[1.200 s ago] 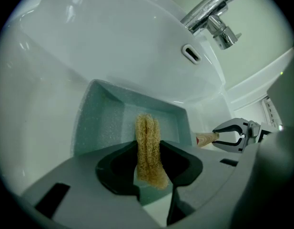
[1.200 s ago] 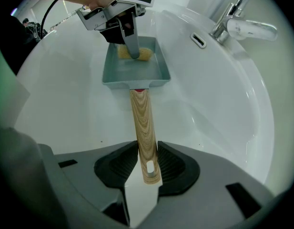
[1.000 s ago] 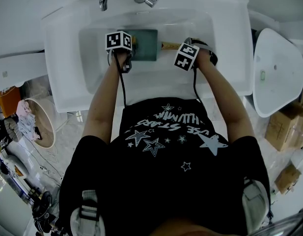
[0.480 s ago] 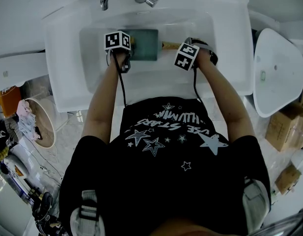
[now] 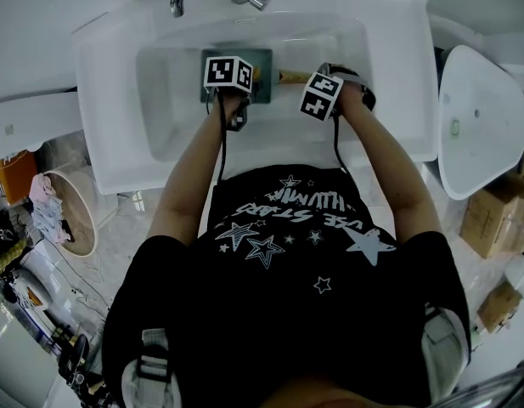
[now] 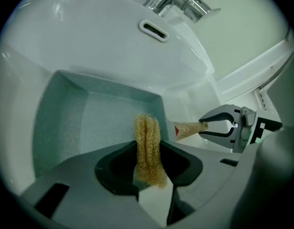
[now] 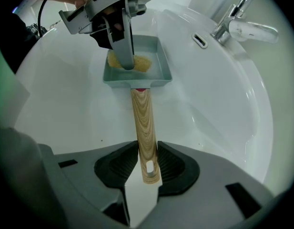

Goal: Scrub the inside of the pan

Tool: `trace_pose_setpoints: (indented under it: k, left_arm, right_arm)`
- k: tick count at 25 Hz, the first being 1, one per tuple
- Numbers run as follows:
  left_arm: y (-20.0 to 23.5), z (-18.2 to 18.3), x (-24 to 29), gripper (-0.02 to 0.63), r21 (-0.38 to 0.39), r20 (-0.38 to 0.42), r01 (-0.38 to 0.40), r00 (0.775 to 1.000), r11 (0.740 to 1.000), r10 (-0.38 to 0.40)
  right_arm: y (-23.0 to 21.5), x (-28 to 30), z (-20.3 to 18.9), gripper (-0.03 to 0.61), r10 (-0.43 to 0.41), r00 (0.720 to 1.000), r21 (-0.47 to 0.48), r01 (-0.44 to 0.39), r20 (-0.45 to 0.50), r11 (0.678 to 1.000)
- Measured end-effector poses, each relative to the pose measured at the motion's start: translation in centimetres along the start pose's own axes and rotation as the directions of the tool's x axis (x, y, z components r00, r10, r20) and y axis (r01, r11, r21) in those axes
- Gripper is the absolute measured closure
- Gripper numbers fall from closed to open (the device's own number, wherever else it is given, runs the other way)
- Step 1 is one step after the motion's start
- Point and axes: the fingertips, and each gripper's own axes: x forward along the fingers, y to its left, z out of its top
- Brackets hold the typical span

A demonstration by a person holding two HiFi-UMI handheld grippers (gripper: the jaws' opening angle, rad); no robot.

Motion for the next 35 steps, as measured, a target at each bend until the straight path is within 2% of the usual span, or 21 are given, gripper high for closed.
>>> trace_pose_setpoints:
  k: [5,10,18,35]
  left_arm:
    - [-0.8,-0.7,1.5,0.479,0.01,-0.032,0.012,0.999,1.0,-0.012]
    - [-1.3,-0.8,2.1,0.479,0.061,-0.053,-0.012,0.999,0.998,0.015]
    - [-1.2,-1.0,2.1,0.479,0.079,-0.073,-0.019,0.997,0.997,0.025]
    - [5.0,-0.7,-1.6,0.479,-0.019,-0.021,-0.125,0.992,0.992,0.124]
  right_arm:
    - [0.0,0.1,0.2,0.457,0.004,1.0,-0.001,-0.004,0.002,1.0]
    - [-0.2,0.2,0.1,0.457,0.004,1.0,-0.006,-0.004,-0.006,1.0]
    - [-0.2,0.1,0.0,0.456,0.003,1.0,-0.002,-0.003,-0.002,1.0]
    - [-0.2,0.2,-0.1,0.457,-0.001,1.0,-0.005,0.001,-0.012,1.0]
